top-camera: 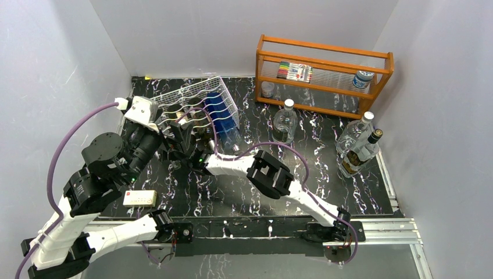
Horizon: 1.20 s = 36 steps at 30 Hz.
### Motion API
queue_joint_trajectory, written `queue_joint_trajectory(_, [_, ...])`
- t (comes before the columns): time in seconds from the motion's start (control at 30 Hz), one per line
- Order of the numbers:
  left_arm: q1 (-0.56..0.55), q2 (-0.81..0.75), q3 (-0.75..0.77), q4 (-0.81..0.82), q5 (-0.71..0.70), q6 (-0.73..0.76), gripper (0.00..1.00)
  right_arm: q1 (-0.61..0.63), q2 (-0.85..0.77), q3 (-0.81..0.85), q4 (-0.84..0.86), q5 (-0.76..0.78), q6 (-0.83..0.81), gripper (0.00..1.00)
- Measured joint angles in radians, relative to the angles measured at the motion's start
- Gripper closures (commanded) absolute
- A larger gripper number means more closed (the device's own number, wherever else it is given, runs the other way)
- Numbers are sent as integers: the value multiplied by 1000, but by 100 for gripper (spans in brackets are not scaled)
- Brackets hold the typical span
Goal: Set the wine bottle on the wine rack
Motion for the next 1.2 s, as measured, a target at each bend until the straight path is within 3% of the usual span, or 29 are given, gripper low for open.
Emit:
queue_joint_trajectory(0.33, [0,4,0,-1,-1,1,2,0,69,102,-7,30,-5,68])
queue_joint_trajectory(0.6, [0,5,0,-7,-2,0,2,5,109,153,1,64,-26,59])
queue_joint_trajectory(0.77, [0,5,0,-7,-2,0,2,9,135,172,25,75,-36,47])
queue_joint_trajectory(1.2, [0,3,0,-8,-5,1,2,11,151,171,76,89,-82,28])
